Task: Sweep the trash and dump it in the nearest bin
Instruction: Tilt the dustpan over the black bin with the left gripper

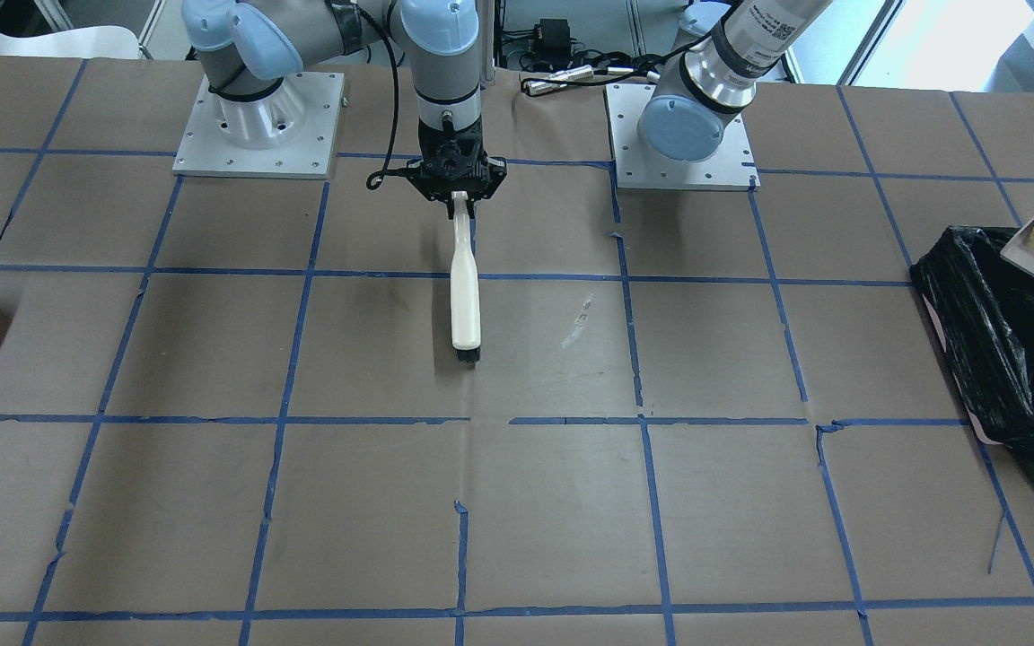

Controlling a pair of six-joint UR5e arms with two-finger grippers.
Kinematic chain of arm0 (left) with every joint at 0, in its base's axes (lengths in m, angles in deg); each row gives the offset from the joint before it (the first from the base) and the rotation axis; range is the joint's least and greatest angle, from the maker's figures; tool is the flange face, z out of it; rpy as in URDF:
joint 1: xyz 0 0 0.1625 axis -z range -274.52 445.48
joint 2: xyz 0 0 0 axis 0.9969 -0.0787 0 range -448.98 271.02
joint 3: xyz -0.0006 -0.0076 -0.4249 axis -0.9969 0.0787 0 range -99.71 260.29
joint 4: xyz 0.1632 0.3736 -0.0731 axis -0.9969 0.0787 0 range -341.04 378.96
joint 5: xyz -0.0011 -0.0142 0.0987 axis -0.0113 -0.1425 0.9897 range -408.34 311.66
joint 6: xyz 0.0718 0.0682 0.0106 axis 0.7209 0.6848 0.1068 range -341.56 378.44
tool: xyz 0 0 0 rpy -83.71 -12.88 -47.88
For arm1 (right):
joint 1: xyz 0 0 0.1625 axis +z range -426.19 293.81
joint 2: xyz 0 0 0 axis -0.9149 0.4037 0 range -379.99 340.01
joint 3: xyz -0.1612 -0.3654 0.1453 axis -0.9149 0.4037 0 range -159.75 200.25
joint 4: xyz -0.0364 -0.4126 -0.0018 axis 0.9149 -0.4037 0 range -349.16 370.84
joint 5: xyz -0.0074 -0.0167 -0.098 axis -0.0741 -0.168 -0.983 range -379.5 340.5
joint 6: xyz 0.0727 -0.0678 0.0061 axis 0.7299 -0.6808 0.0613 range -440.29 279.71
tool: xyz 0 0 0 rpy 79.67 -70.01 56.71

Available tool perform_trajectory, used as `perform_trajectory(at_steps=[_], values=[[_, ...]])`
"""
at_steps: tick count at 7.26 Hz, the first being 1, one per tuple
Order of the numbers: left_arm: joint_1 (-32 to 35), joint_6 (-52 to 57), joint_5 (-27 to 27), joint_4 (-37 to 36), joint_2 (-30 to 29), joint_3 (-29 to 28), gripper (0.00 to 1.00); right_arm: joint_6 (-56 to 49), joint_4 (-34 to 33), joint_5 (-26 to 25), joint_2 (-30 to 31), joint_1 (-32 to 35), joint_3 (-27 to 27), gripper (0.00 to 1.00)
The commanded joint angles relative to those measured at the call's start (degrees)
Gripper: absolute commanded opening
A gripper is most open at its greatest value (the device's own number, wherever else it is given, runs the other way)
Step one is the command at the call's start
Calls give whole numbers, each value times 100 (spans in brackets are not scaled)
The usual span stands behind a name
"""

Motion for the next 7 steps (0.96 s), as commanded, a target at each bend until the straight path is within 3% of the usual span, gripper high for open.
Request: perform_trajectory(at_steps=[1,5,7], values=[[155,-129,271,-243,-59,70,9,19,-60,-3,-98,73,6,17],[383,-60,596,-340,142,-51,8,19,-51,-12,-142,82,6,24],[420,-24,108,-235,598,-27,8,37,-51,-29,-151,82,6,40]])
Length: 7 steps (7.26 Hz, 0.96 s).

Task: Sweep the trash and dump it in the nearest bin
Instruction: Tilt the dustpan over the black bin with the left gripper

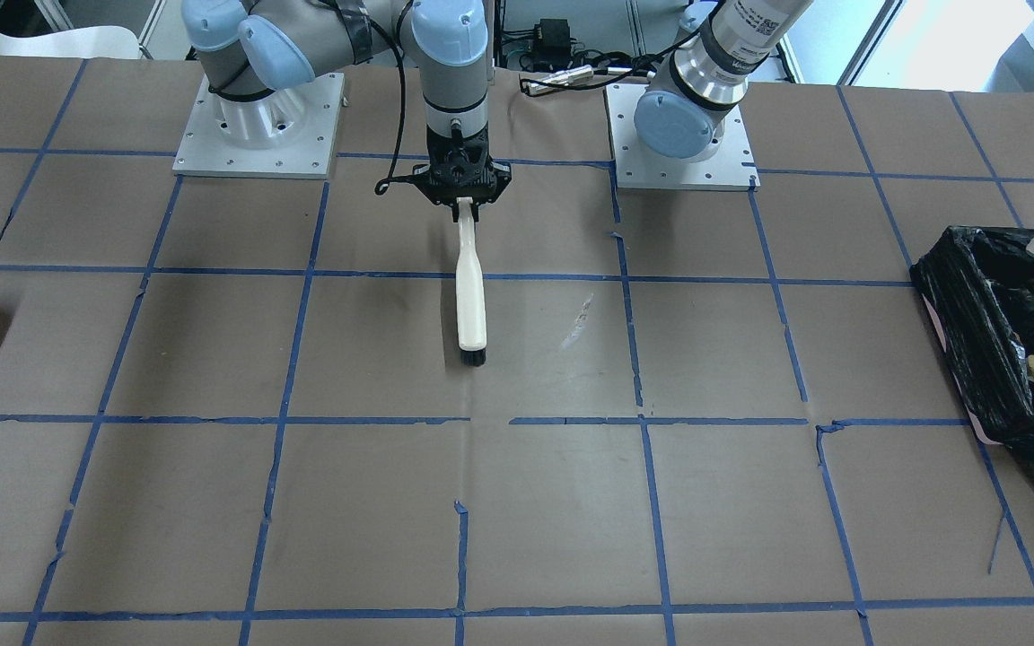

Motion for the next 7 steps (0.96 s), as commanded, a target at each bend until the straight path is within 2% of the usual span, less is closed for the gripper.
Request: perform_trajectory(at_steps=[1,3,4,5,6,7], values=[[72,10,-580,224,389,49,8,28,-8,-13,-4,0,9,57],[587,-174,-1124,367,548,146,8,20,-8,-4,-4,0,35,84],[913,-462,-1136,376,566,147,8,-76,-42,-48,-13,-17,44,92],[1273,-665,-1162,376,592,147,8,-242,-17,-92,-21,-174,131,98],[1581,-972,-1267,384,601,173,8,-618,166,-101,22,-315,462,100],[1802,-1271,-1373,428,592,164,8,-674,673,-223,22,-438,857,100]])
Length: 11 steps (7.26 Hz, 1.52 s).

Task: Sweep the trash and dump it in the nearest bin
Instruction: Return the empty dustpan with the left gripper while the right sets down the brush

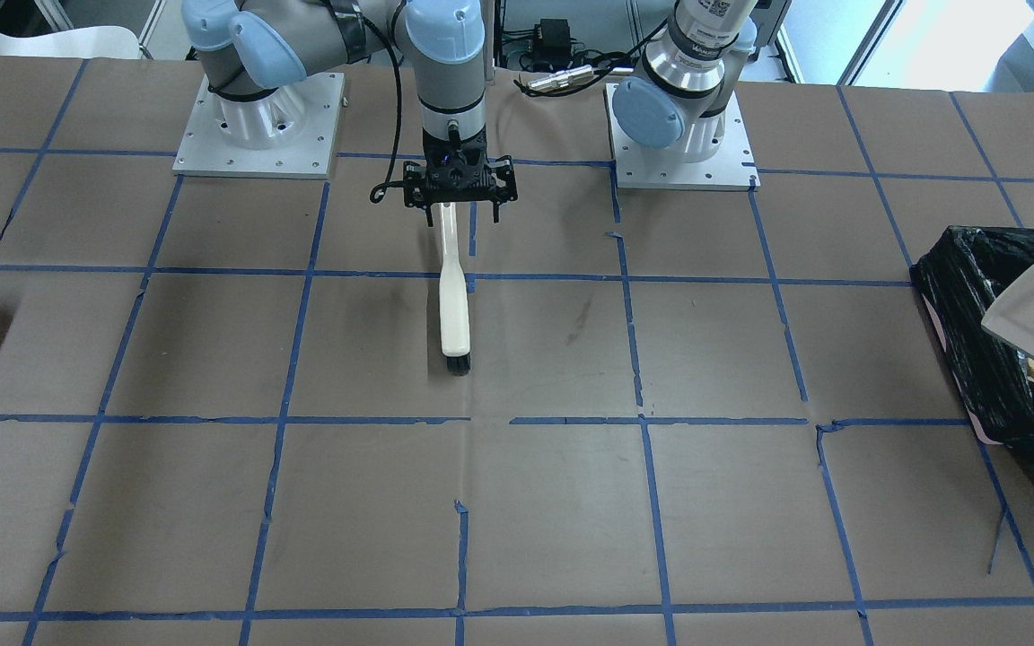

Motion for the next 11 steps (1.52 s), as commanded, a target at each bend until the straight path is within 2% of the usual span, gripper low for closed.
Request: perform_trajectory(at_steps=[1,4,7,9,11], values=[[515,-735,-317,91,-16,29,8,-199,717,-270,14,-283,628,100],[1655,-2033,-328,65,-69,380,8,-304,781,-281,31,-809,848,100],[2790,-3939,-406,48,-104,819,8,-1068,1920,-272,215,-1644,1647,98],[3572,-5485,-459,-40,-182,1057,8,-1140,2264,-281,207,-1830,2042,99],[4337,-6702,-941,-311,-593,1076,8,-1542,2949,-272,154,-2242,2805,99]])
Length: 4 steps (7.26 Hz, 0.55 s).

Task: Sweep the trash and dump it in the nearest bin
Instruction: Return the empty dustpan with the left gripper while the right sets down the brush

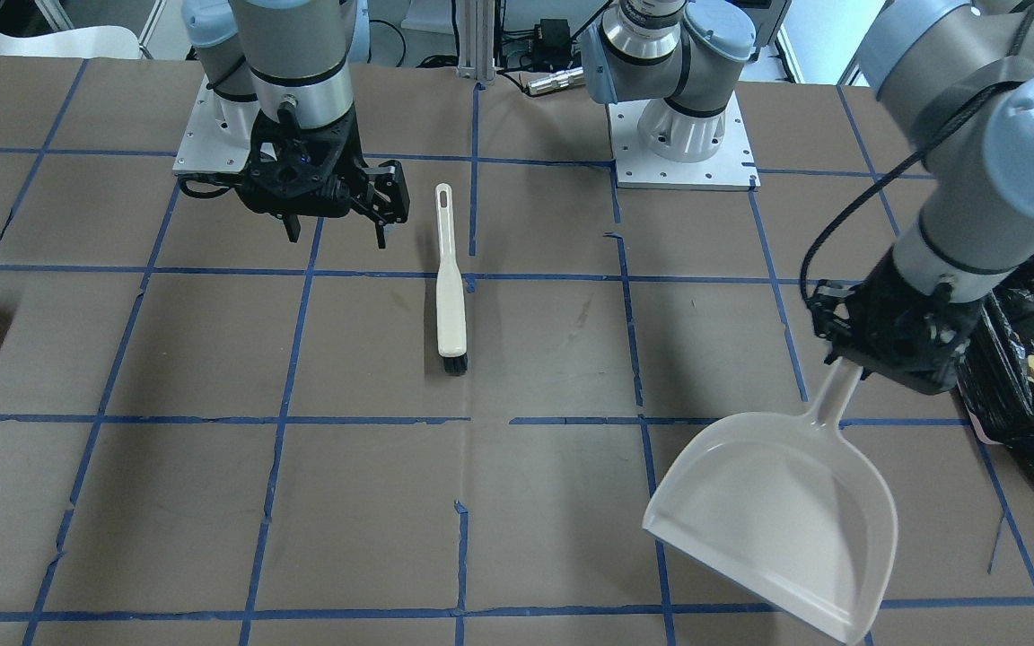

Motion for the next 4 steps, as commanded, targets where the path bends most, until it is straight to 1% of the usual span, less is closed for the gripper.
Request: perform_trajectory(at_steps=[1,2,3,4], values=[[783,-1255,-441,-492,-409,33,8,-316,582,-6,-166,-436,728,99],[1038,-1930,-503,-513,-497,33,8,-430,766,-6,-220,-577,922,99],[1284,-2102,-661,-539,-603,33,8,-501,959,-15,-229,-735,1081,99],[1522,-2652,-880,-678,-647,42,8,-762,987,2,-221,-902,1143,99]])
